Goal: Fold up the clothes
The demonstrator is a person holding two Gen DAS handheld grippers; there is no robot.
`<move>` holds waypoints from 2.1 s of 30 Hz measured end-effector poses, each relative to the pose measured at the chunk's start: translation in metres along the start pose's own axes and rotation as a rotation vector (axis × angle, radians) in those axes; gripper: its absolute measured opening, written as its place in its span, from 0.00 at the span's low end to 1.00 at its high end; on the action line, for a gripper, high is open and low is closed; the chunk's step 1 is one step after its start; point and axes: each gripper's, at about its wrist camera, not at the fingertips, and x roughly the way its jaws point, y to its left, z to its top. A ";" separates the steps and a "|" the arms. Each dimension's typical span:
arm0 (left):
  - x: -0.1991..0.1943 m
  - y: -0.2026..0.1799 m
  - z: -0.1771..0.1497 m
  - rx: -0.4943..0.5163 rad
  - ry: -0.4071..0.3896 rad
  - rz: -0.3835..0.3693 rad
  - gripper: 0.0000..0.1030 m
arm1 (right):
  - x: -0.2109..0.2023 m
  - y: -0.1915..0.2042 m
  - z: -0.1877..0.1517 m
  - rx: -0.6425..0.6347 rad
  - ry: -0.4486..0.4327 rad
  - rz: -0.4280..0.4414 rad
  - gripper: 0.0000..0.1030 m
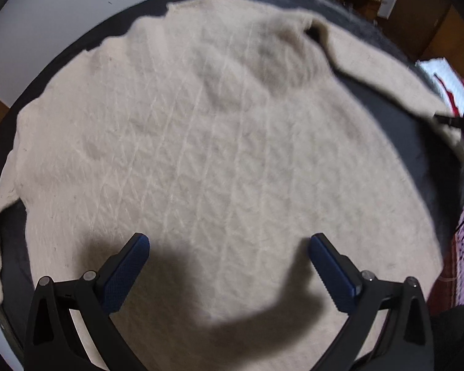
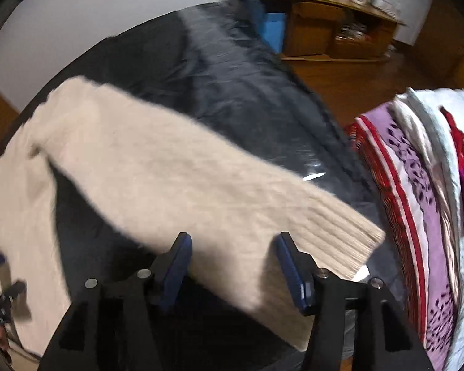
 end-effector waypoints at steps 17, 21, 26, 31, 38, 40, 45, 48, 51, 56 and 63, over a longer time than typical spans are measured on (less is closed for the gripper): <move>0.002 0.000 -0.022 0.184 0.033 -0.124 1.00 | 0.004 -0.017 0.052 0.156 -0.029 -0.166 0.76; -0.001 0.005 0.010 0.115 0.007 -0.163 1.00 | -0.025 0.039 0.067 0.080 -0.107 -0.072 0.76; 0.007 0.005 0.040 0.073 -0.040 -0.157 1.00 | -0.011 0.125 0.094 0.019 -0.068 0.141 0.76; 0.016 0.006 0.019 0.058 -0.033 -0.130 1.00 | 0.014 0.208 0.111 -0.061 -0.022 0.194 0.76; 0.050 -0.031 0.041 0.115 -0.070 -0.079 1.00 | 0.060 0.234 0.120 -0.122 0.010 0.045 0.76; 0.051 -0.035 0.040 0.116 -0.077 -0.083 1.00 | 0.065 0.236 0.125 -0.135 -0.006 0.014 0.82; 0.052 -0.030 0.056 0.055 -0.060 -0.136 1.00 | 0.073 0.238 0.138 -0.111 0.014 0.000 0.89; 0.052 -0.007 0.079 -0.053 -0.085 -0.139 1.00 | 0.058 0.243 0.134 -0.088 -0.010 0.006 0.89; 0.050 0.026 0.098 -0.164 -0.111 -0.122 1.00 | 0.042 0.259 0.127 -0.111 -0.049 0.110 0.89; 0.041 0.129 0.092 -0.257 -0.101 -0.048 1.00 | 0.067 0.294 0.109 -0.198 0.007 0.109 0.91; 0.043 0.161 0.093 -0.252 -0.093 -0.005 1.00 | 0.060 0.312 0.108 -0.227 -0.012 0.045 0.92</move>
